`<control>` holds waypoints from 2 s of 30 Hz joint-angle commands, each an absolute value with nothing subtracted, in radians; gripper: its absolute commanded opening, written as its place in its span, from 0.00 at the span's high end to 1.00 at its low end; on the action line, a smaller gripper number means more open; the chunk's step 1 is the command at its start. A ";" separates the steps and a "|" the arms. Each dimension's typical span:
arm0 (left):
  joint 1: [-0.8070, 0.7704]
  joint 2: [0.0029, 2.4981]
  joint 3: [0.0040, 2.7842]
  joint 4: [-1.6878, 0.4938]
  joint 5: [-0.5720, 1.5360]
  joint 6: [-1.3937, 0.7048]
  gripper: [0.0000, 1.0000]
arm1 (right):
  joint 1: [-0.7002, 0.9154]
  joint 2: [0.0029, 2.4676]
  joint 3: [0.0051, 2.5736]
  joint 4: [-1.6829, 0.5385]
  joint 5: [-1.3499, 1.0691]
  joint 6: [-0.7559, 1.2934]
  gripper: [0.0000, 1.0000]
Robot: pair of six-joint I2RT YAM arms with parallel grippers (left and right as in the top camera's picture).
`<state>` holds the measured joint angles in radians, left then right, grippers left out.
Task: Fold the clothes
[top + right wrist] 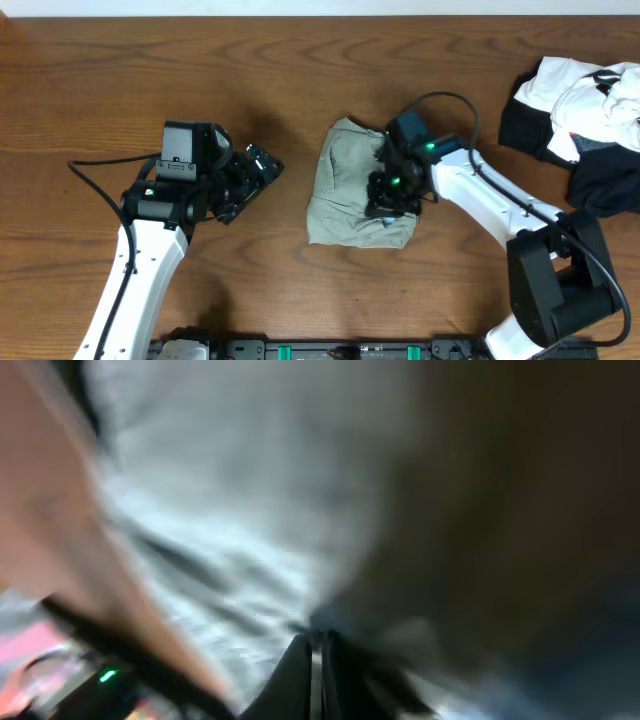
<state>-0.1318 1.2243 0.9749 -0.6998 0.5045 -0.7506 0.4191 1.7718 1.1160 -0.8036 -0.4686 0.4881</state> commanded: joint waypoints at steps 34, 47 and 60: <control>-0.130 1.226 0.967 -0.702 0.481 -0.725 0.06 | 0.319 1.411 1.113 -0.638 -0.487 0.406 0.69; -0.130 1.226 0.967 -0.706 0.481 -0.725 0.06 | 0.269 1.793 1.113 -0.319 -0.761 0.376 0.64; -0.130 1.228 0.967 -0.718 0.481 -0.699 0.06 | 0.138 2.064 1.113 -0.239 -0.828 0.327 0.75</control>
<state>-0.1318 1.2243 0.9745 -0.7143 0.4900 -0.7238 0.1539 2.0380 1.1099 -0.2268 -0.8463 0.3607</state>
